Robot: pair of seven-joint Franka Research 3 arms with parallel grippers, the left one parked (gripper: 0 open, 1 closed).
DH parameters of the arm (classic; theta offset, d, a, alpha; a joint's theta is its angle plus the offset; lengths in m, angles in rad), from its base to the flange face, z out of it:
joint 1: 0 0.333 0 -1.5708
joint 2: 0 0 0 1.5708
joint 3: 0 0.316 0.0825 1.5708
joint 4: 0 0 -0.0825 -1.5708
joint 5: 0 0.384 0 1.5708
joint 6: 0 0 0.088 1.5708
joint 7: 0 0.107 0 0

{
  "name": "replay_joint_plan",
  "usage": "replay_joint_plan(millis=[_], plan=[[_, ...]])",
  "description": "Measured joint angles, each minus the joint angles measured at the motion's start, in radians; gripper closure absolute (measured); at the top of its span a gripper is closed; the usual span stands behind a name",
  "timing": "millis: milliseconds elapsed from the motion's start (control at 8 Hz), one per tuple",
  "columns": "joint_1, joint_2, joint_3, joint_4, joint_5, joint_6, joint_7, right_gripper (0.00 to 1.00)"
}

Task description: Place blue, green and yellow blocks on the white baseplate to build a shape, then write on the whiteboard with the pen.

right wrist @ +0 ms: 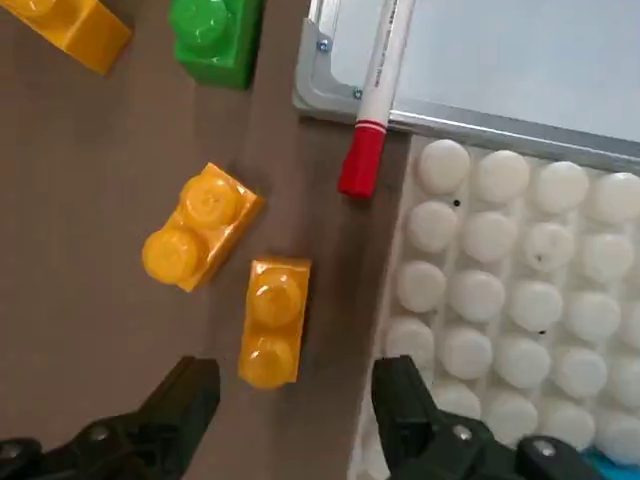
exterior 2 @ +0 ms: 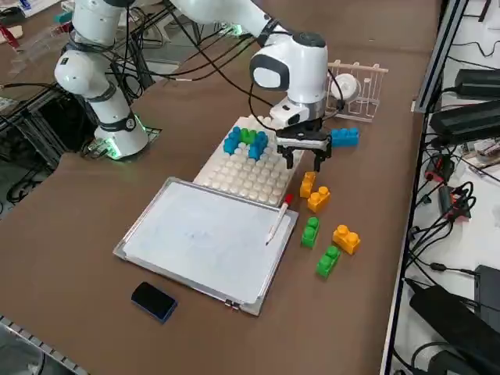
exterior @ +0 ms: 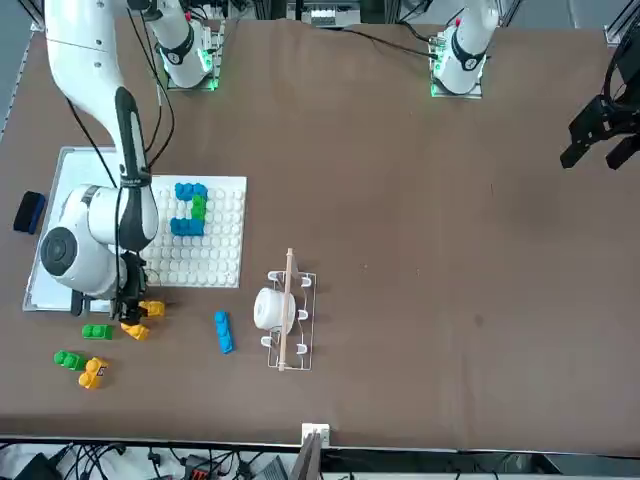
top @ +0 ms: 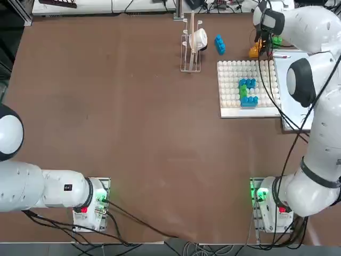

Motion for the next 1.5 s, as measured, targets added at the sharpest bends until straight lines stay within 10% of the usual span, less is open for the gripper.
replay_joint_plan(millis=[1500], plan=[[-0.005,0.095,0.005,-0.018,0.013,0.164,-0.007,0.20]])
